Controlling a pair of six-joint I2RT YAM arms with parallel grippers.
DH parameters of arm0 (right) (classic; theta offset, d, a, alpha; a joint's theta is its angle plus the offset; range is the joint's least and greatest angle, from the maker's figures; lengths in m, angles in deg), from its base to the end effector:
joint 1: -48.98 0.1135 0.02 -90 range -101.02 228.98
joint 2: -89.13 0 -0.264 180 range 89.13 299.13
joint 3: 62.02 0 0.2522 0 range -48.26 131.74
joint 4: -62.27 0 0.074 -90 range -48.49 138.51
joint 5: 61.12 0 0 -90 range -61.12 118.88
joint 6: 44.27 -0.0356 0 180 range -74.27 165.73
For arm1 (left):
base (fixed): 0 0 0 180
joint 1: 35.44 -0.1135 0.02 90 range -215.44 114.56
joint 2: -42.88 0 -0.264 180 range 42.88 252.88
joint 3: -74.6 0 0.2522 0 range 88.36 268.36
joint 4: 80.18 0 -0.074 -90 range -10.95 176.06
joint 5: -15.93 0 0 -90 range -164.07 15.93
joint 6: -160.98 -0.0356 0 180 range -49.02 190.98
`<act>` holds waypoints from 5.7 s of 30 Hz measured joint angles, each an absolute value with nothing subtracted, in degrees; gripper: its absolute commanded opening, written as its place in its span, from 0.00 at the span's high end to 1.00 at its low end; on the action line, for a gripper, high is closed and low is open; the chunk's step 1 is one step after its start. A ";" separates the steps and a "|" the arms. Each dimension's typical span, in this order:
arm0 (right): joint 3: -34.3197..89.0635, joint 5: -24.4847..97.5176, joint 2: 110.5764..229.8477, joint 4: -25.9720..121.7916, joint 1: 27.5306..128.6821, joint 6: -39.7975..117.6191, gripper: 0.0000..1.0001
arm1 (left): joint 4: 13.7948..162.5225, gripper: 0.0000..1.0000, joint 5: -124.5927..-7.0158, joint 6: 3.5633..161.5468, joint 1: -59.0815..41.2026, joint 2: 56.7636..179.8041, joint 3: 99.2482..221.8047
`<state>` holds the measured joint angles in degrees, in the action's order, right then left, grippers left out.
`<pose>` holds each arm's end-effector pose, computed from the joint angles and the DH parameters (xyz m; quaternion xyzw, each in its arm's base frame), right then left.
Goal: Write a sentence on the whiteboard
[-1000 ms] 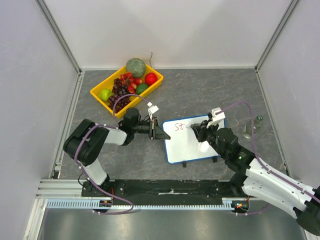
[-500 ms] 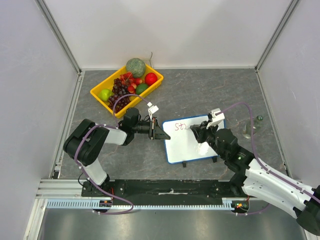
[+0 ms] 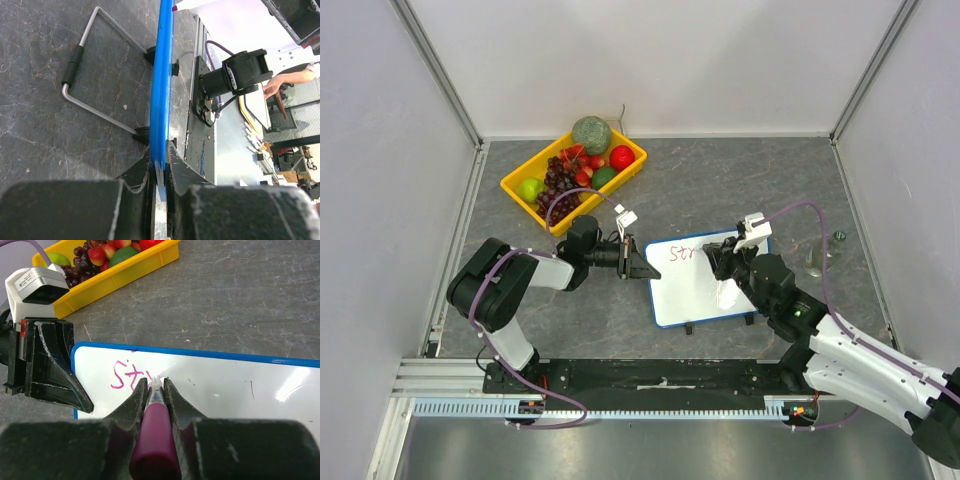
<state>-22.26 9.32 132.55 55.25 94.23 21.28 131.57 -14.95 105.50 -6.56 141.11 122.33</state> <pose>0.1391 0.1234 0.2589 -0.0303 0.7658 0.2521 0.5909 0.2528 -0.1743 0.1505 0.2522 0.7203 -0.6074 0.2204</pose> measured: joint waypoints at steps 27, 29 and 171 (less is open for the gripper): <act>-22.42 8.14 131.48 54.83 94.10 21.50 1.00 | 131.55 0.98 -14.84 105.41 -6.56 141.09 122.38; -22.44 8.49 131.46 54.81 94.10 21.50 1.00 | 131.55 0.98 -14.82 105.41 -6.56 141.09 122.38; -23.31 5.91 129.64 53.39 93.45 21.56 1.00 | 130.89 0.98 -14.69 105.21 -6.60 141.11 122.55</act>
